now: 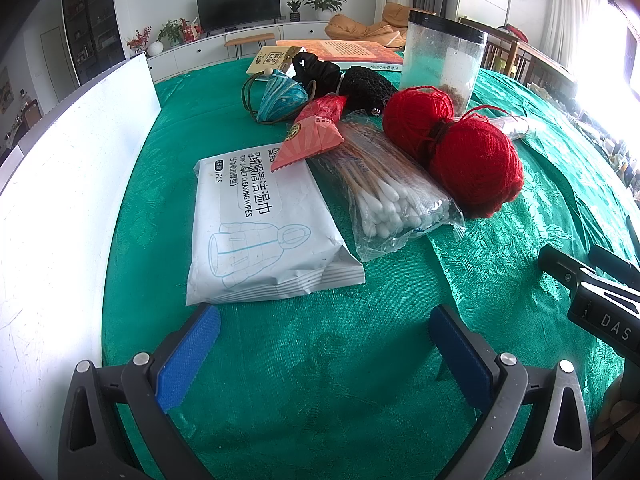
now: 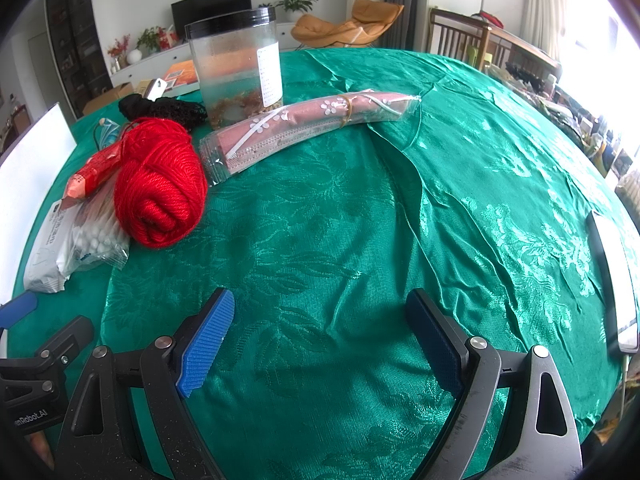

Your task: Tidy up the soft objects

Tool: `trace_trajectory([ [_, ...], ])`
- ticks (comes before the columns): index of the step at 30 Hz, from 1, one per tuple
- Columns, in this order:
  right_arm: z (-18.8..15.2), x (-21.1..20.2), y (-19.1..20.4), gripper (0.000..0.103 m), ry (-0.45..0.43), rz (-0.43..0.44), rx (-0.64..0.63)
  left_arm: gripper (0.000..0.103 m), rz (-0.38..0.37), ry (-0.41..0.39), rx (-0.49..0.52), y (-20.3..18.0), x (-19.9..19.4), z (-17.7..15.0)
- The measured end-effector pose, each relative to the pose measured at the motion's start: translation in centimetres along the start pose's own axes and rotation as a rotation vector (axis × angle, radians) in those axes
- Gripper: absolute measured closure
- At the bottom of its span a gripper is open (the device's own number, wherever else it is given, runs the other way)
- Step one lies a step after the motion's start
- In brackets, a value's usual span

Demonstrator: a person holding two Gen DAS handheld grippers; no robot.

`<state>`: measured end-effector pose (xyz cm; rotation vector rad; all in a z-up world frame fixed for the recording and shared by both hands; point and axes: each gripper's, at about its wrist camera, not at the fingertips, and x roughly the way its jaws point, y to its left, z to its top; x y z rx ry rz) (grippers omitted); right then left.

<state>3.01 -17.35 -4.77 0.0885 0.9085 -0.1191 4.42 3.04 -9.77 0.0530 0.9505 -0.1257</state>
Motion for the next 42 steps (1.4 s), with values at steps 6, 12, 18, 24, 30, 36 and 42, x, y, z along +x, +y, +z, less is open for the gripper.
trace_trajectory([
  [6, 0.0, 0.0, 0.0, 0.013, 0.000, 0.000, 0.000, 0.000, 0.000, 0.000, 0.000, 0.0, 0.0, 0.0],
  [12, 0.0, 0.0, 0.0, 0.013, 0.000, 0.000, 0.000, 0.000, 0.000, 0.000, 0.000, 0.0, 0.0, 0.0],
  [18, 0.0, 0.0, 0.0, 0.013, 0.000, 0.000, 0.000, 0.000, 0.000, 0.000, 0.000, 0.0, 0.0, 0.0],
  [24, 0.0, 0.0, 0.0, 0.013, 0.000, 0.000, 0.000, 0.000, 0.000, 0.000, 0.000, 0.0, 0.0, 0.0],
  [30, 0.0, 0.0, 0.0, 0.013, 0.000, 0.000, 0.000, 0.000, -0.021, 0.040, 0.031, 0.1, 0.0, 0.3],
  [36, 0.0, 0.0, 0.0, 0.013, 0.000, -0.001, -0.001, 0.000, -0.097, 0.061, -0.065, 1.9, -2.2, 1.7],
  [42, 0.0, 0.0, 0.0, 0.013, 0.000, 0.000, 0.000, 0.001, -0.061, 0.005, -0.174, 3.3, -3.1, 7.6],
])
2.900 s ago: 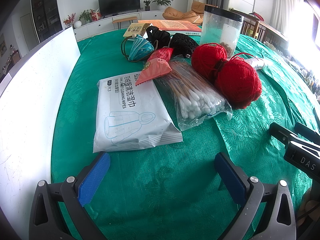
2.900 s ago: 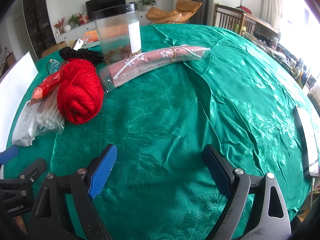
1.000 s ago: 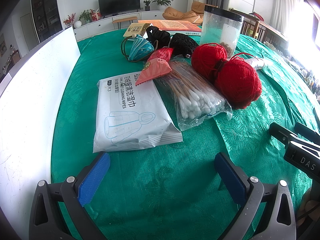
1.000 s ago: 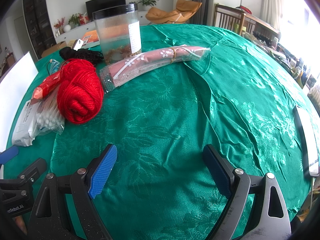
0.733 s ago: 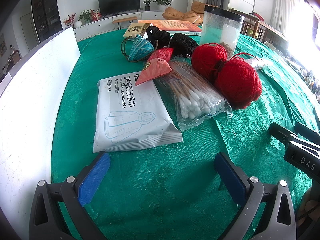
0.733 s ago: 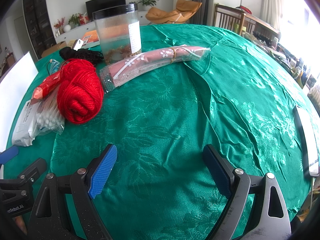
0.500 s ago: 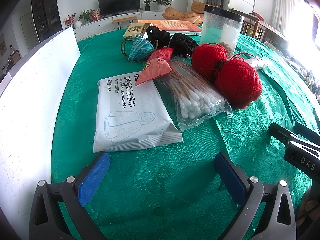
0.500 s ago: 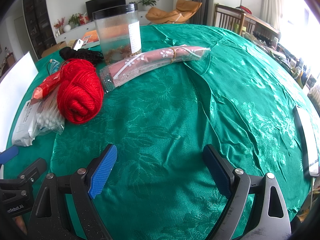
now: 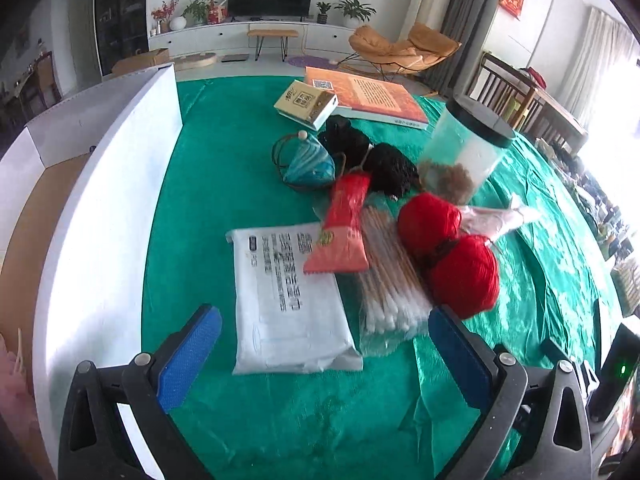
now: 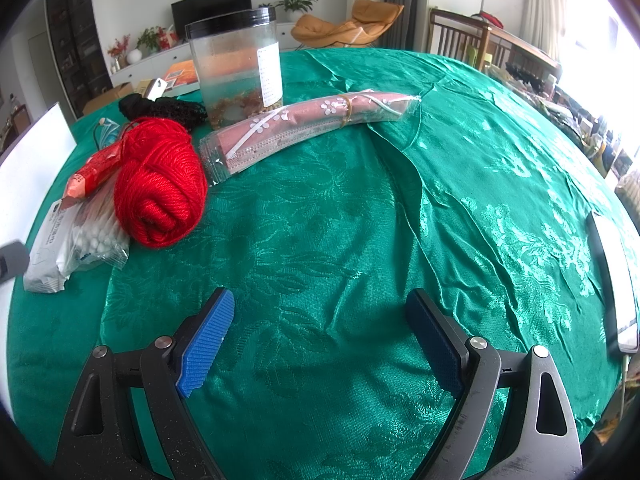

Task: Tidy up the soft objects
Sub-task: 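Grasp the red snack packet with the left tool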

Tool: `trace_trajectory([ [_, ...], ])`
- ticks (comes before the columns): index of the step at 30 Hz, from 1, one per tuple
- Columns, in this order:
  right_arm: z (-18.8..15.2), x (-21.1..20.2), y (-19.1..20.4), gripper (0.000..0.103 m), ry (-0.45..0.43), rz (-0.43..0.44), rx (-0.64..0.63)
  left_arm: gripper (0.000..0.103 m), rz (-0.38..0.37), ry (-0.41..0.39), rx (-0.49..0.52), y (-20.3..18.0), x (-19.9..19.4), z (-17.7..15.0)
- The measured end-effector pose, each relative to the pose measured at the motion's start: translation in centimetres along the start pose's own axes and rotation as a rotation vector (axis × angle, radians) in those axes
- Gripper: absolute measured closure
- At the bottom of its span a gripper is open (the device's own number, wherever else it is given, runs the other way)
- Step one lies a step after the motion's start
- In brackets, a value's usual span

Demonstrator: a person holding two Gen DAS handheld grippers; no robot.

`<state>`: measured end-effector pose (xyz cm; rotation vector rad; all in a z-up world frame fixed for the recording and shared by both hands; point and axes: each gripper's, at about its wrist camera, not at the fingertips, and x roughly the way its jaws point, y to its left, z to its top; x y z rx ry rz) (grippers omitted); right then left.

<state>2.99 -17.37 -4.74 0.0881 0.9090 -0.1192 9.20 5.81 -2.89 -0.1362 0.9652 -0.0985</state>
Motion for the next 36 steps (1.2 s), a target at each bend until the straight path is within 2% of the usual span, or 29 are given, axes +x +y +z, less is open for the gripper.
trace_trajectory([
  [2, 0.0, 0.0, 0.0, 0.013, 0.000, 0.000, 0.000, 0.003, 0.006, 0.017, 0.011, -0.6, 1.4, 2.2],
  [4, 0.0, 0.0, 0.0, 0.013, 0.000, 0.000, 0.000, 0.012, 0.033, 0.053, 0.021, -1.1, 3.6, 4.1],
  [6, 0.0, 0.0, 0.0, 0.013, 0.000, 0.000, 0.000, 0.031, 0.055, 0.106, 0.031, -1.3, 6.0, 5.4],
  [8, 0.0, 0.0, 0.0, 0.013, 0.000, 0.000, 0.000, 0.034, 0.061, 0.149, 0.034, -1.5, 7.9, 6.1],
  [10, 0.0, 0.0, 0.0, 0.013, 0.000, 0.000, 0.000, 0.042, 0.057, 0.166, 0.025, -1.5, 9.2, 6.5],
  [12, 0.0, 0.0, 0.0, 0.013, 0.000, 0.000, 0.000, 0.076, 0.043, 0.163, 0.026, -1.5, 9.7, 6.5],
  [15, 0.0, 0.0, 0.0, 0.013, 0.000, 0.000, 0.000, 0.081, 0.032, 0.141, 0.073, -1.7, 8.8, 6.1],
  [19, 0.0, 0.0, 0.0, 0.013, 0.000, 0.000, 0.000, 0.081, -0.013, 0.087, 0.022, -1.0, 4.4, 4.4],
  [22, 0.0, 0.0, 0.0, 0.013, 0.000, 0.000, 0.000, 0.081, -0.033, 0.057, 0.022, -1.0, 0.5, 1.4],
  [26, 0.0, 0.0, 0.0, 0.013, 0.000, 0.000, 0.000, 0.081, -0.028, 0.068, 0.075, -1.3, -2.6, -3.6],
  [30, 0.0, 0.0, 0.0, 0.013, 0.000, 0.000, 0.000, 0.080, 0.014, 0.070, 0.139, -1.6, -2.7, -7.3],
  [34, 0.0, 0.0, 0.0, 0.013, 0.000, 0.000, 0.000, 0.078, 0.037, 0.104, 0.185, -2.1, -0.6, -9.0],
  [36, 0.0, 0.0, 0.0, 0.013, 0.000, 0.000, 0.000, 0.069, 0.033, 0.106, 0.194, -2.2, 0.3, -9.5],
])
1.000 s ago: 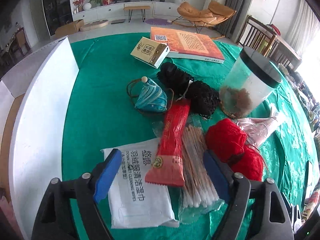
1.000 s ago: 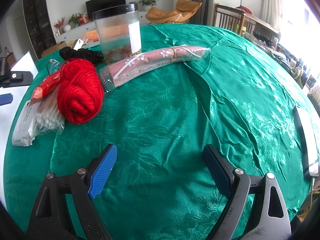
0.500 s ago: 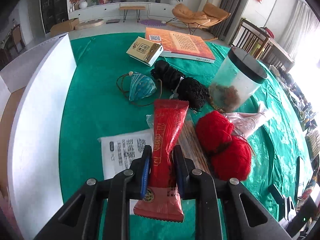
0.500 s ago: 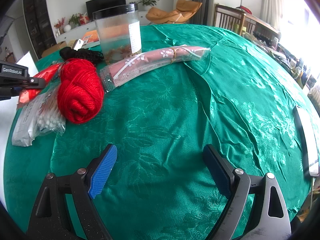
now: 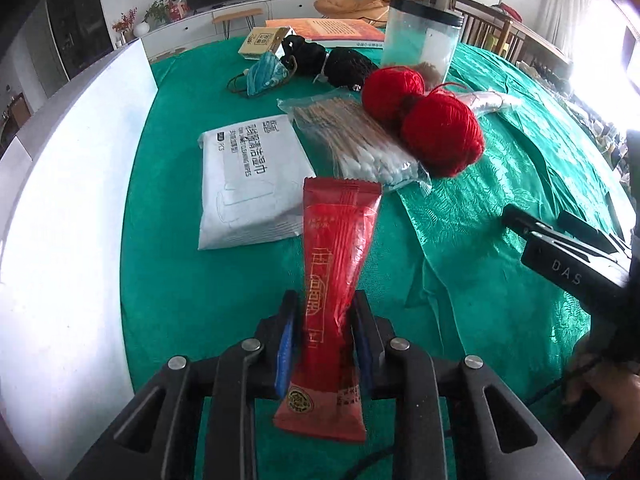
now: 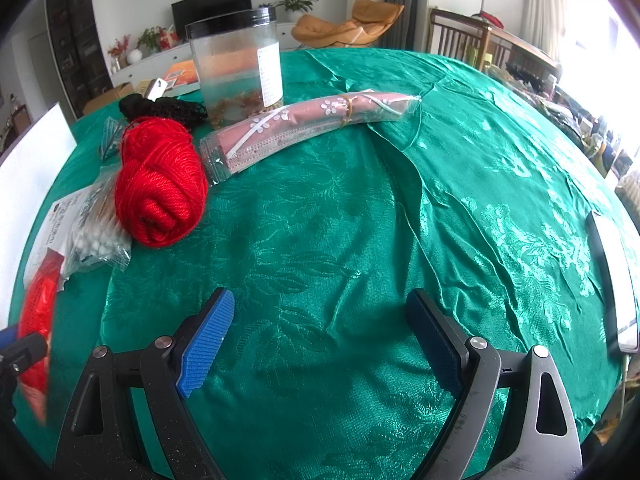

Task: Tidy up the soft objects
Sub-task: 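Lift the red packet with the left tool while the right tool grasps the pink wrapped package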

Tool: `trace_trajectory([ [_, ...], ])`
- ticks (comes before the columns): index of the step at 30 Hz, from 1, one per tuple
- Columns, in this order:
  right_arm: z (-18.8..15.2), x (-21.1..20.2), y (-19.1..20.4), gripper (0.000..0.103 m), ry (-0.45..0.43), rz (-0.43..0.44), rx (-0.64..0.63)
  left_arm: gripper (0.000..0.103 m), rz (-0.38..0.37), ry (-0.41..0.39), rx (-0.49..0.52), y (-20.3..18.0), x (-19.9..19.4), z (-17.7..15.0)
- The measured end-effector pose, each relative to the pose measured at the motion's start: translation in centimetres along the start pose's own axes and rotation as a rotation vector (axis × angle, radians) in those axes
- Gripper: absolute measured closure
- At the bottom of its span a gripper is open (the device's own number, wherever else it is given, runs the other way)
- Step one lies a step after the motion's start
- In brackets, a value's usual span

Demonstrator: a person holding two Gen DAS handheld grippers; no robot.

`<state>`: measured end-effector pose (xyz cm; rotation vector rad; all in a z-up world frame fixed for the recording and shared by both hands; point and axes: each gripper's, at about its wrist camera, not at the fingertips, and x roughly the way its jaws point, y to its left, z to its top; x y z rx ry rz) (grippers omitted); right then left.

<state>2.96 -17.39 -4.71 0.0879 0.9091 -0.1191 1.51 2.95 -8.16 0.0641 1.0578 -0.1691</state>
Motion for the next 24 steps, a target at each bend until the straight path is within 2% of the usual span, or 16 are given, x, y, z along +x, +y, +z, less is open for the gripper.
trace_trajectory([
  [1, 0.0, 0.0, 0.0, 0.013, 0.000, 0.000, 0.000, 0.061, 0.003, -0.035, 0.008, -0.1, -0.1, -0.1],
  [3, 0.0, 0.0, 0.0, 0.013, 0.000, 0.000, 0.000, 0.010, 0.024, -0.037, 0.018, -0.3, 0.0, 0.0],
  [4, 0.0, 0.0, 0.0, 0.013, 0.000, -0.001, 0.000, 0.005, 0.027, -0.055, 0.017, -0.2, -0.1, 0.0],
  [6, 0.0, 0.0, 0.0, 0.013, 0.000, -0.001, 0.000, 0.005, 0.023, -0.084, 0.009, 0.0, -0.1, -0.1],
  [9, 0.0, 0.0, 0.0, 0.013, 0.000, 0.000, 0.000, 0.003, 0.020, -0.027, 0.008, 0.1, 1.3, -0.1],
  [10, 0.0, 0.0, 0.0, 0.013, 0.000, -0.001, 0.000, 0.003, 0.028, -0.060, 0.014, 0.1, 1.1, -0.3],
  [13, 0.0, 0.0, 0.0, 0.013, 0.000, 0.000, 0.000, 0.002, 0.029, -0.082, 0.003, 0.2, 1.1, -0.6],
  [24, 0.0, 0.0, 0.0, 0.013, 0.000, -0.001, 0.000, 0.000, 0.029, -0.065, 0.000, 0.3, 1.4, -0.5],
])
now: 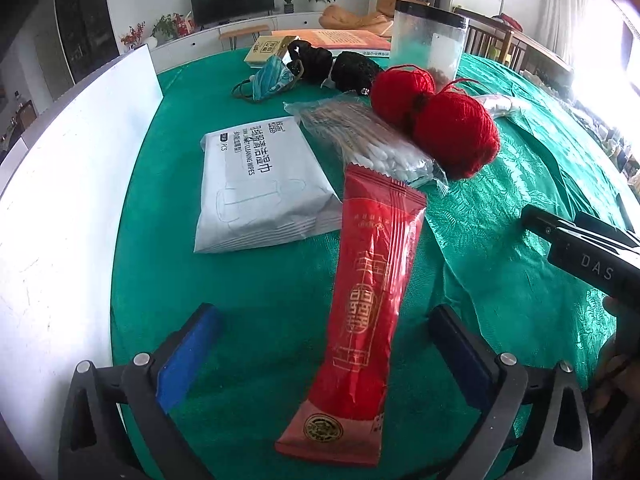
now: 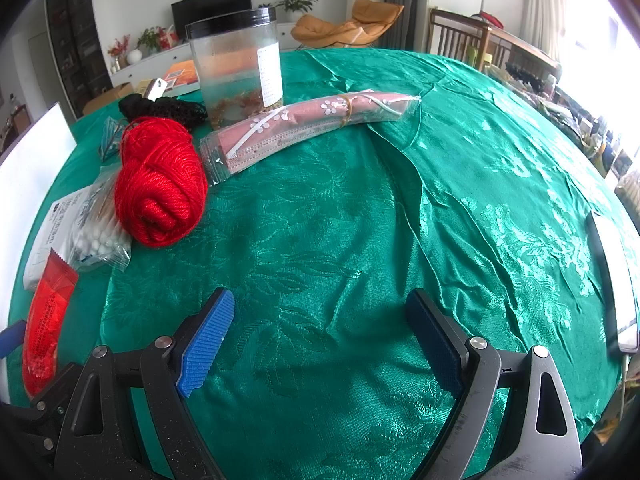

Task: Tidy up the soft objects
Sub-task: 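Lift the red packet with the left tool while the right tool grasps the pink wrapped package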

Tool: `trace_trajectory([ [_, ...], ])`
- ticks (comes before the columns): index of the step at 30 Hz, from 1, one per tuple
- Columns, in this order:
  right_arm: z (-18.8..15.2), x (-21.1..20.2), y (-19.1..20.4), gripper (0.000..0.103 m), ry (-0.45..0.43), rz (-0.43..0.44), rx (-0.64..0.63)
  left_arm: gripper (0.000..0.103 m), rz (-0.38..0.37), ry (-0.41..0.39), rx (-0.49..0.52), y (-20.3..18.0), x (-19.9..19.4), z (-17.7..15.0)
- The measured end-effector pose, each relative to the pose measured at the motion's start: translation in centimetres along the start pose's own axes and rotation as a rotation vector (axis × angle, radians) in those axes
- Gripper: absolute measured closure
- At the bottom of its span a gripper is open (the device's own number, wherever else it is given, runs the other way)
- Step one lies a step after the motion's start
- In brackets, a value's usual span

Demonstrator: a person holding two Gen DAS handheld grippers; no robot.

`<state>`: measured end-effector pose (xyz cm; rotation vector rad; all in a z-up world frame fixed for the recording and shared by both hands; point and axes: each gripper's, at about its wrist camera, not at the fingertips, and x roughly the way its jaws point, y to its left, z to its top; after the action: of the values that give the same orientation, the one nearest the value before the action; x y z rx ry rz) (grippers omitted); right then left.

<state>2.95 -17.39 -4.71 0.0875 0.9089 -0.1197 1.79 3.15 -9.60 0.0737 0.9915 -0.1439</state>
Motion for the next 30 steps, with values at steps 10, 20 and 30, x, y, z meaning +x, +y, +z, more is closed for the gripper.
trace_trajectory([
  [10, 0.0, 0.0, 0.0, 0.013, 0.000, 0.000, 0.000, 0.000, 0.037, 0.028, -0.061, 2.3, 0.8, 1.2],
  [20, 0.0, 0.0, 0.0, 0.013, 0.000, -0.001, 0.000, 0.000, 0.034, -0.002, -0.055, 3.2, 1.0, 1.5],
  [30, 0.0, 0.0, 0.0, 0.013, 0.000, -0.001, 0.000, 0.000, 0.043, -0.023, -0.065, 3.6, 1.3, 1.9],
])
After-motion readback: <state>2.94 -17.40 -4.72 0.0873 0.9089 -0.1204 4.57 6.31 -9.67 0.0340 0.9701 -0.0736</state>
